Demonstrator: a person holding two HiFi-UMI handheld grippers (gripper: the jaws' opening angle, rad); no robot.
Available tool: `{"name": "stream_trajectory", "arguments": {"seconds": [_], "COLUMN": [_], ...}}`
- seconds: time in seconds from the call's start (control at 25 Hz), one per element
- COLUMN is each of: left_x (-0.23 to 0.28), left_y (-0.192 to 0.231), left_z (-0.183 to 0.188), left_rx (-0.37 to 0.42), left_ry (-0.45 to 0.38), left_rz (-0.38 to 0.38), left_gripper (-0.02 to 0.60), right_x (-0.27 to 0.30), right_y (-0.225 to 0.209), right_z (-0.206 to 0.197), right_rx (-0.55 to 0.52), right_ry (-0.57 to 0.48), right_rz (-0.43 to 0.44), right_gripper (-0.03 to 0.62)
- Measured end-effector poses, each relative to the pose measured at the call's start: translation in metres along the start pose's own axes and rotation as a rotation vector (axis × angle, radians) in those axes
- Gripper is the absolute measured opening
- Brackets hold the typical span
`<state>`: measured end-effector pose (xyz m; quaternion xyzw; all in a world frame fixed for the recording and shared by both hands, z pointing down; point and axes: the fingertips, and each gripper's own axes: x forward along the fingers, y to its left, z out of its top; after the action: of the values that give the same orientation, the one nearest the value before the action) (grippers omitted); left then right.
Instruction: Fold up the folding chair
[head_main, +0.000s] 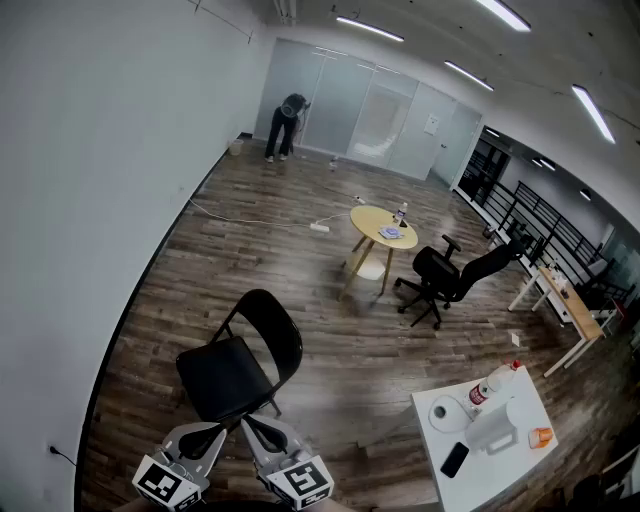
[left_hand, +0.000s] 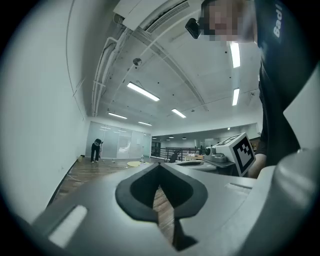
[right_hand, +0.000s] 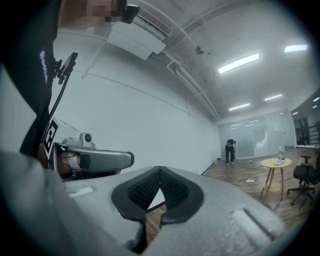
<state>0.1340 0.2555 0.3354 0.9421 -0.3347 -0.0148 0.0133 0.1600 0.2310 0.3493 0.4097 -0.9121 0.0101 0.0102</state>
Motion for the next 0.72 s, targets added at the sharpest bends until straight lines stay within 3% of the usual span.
{"name": "stream_trajectory", "arguments": {"seconds": [0.72], "left_x": [0.006], "left_y": [-0.002], "left_z": [-0.004], "left_rx": [-0.029], "left_ry": [0.012], "left_rz": [-0.003], "left_gripper": [-0.006], "right_x": [-0.002], "right_y": [-0.012], "right_z": [-0.025], "right_rx": [0.077], "right_ry": [0.013], "right_rz": [-0.011], "right_gripper": [0.002]}}
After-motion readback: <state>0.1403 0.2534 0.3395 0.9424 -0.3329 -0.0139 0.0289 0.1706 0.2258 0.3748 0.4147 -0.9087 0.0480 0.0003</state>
